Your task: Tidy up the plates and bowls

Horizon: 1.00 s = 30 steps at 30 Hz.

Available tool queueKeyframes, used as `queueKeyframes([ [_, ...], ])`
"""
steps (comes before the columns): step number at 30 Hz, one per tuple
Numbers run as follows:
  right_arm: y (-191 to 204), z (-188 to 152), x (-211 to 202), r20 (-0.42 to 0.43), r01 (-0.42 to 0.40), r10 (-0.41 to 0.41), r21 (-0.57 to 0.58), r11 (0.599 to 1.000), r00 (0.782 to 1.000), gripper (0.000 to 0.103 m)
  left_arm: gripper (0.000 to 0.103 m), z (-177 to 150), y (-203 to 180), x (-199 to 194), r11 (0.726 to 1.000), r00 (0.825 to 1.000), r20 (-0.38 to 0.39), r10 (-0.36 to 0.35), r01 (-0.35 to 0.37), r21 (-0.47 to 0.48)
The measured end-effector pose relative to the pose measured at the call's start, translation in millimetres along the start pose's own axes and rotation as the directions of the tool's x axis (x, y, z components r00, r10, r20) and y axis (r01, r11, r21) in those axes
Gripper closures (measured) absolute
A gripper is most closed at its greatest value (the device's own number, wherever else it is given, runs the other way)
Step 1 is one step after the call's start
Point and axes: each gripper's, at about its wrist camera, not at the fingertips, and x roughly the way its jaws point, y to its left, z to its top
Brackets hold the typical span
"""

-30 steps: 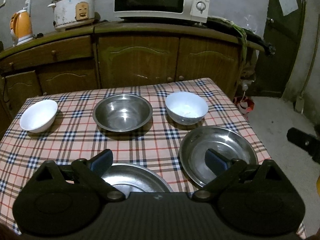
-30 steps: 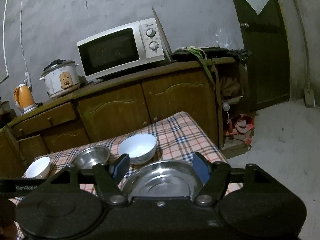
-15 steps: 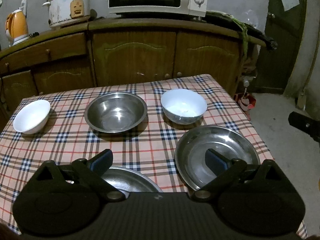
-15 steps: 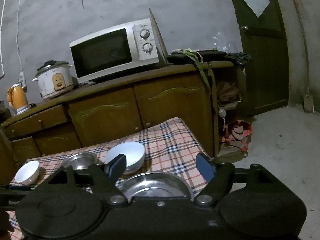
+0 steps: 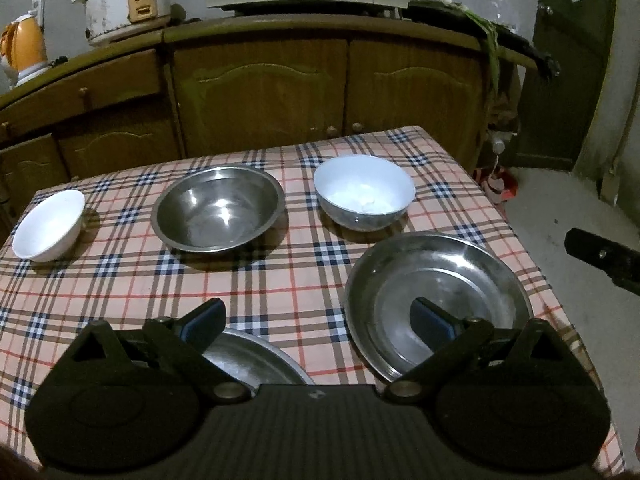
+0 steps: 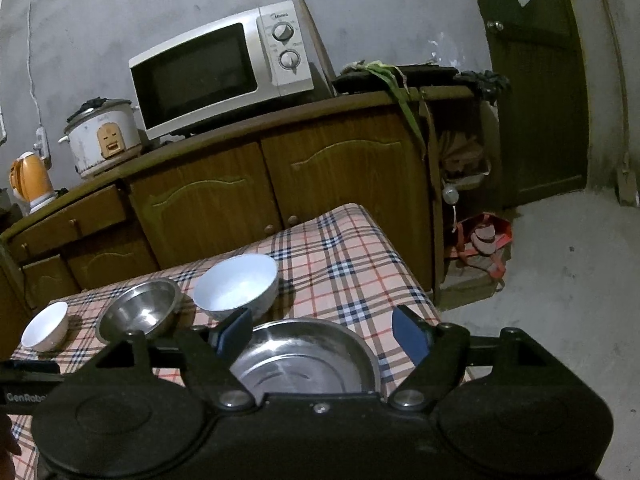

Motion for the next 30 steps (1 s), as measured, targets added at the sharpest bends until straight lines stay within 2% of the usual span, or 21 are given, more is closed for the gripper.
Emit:
queueKeyframes([
  [19,-31,0,36,-0.094,0.037,-0.037,-0.009,0.999,0.995,0.012,0.001,-3,-15,29,1.0,0.999,-0.053,0.013,-0.013,0.012],
  [30,-32,-4,54,-0.157,0.029,-0.037,-0.053,0.998,0.987,0.012,0.001,-4,-17,41,1.0,0.997,-0.067,0.024,-0.023,0.011],
])
